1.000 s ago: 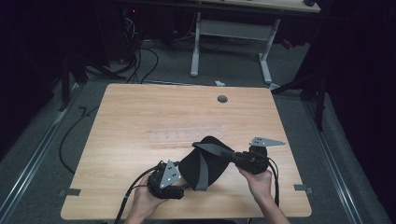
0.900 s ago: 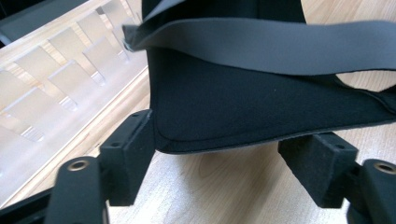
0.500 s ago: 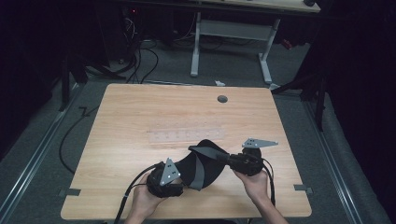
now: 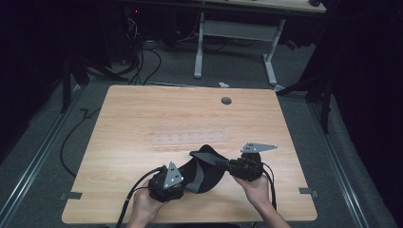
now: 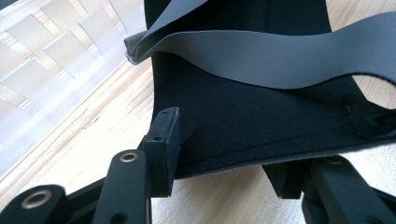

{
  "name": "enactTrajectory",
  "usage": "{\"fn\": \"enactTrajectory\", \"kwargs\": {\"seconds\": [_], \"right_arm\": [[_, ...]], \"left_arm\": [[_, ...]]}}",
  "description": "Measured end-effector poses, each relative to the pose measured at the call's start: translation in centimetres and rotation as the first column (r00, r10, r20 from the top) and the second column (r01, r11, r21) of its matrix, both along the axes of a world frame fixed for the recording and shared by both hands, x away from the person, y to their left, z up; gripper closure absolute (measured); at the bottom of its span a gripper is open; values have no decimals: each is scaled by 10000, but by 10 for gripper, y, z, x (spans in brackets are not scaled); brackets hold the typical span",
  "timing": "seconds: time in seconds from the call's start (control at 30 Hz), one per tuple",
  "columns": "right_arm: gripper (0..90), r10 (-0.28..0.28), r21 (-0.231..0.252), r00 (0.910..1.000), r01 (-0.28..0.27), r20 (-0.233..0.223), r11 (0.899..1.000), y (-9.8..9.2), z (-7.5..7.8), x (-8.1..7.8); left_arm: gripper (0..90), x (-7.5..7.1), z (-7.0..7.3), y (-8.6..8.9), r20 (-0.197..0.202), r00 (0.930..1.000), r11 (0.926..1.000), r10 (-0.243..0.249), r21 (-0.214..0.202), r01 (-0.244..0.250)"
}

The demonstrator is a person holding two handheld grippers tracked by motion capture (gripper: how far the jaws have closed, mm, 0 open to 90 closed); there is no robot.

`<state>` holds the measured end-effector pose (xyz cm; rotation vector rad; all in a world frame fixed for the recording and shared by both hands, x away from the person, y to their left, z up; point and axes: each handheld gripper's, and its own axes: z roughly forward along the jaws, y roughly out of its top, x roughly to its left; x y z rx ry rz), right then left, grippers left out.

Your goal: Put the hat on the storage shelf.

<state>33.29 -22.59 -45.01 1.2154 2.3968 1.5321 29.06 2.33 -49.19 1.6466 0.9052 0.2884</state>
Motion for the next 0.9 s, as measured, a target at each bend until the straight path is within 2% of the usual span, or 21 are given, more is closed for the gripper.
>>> {"fn": "enactTrajectory", "kwargs": {"seconds": [0.07,0.17,0.27,0.4,0.43,0.5,0.6,0.8,0.9], "right_arm": [[825,32,19,10000,-32,46,10000,0,0,-1],[824,12,76,10000,-12,54,10000,-1,0,0],[824,-103,91,9999,102,60,9999,-6,1,1],[802,-161,446,9999,158,43,9989,-13,3,2],[801,-179,451,9998,177,35,9988,-13,4,3],[791,-220,317,9997,218,47,9993,-12,4,4],[773,-174,336,9998,173,24,9993,-12,5,6],[711,-204,434,9996,196,180,9989,-14,5,8],[646,-438,571,9985,420,320,9975,-17,6,7]], "left_arm": [[527,2,1,-1,-190,9998,10000,-1,-58,0],[562,3,3,-4,-175,9997,9998,-184,-16,184],[653,0,5,-3,-156,9982,9980,-572,-277,567],[745,-2,11,0,-214,9946,9919,-1013,-792,994],[768,-2,13,1,-259,9937,9900,-1093,-930,1064],[799,-3,16,3,-203,9918,9881,-1258,-917,1235],[840,-5,19,7,-272,9867,9807,-1602,-1179,1560],[867,-6,22,7,-435,9773,9690,-2073,-1460,1991],[868,-5,23,5,-489,9766,9697,-2095,-1391,2010]]}}
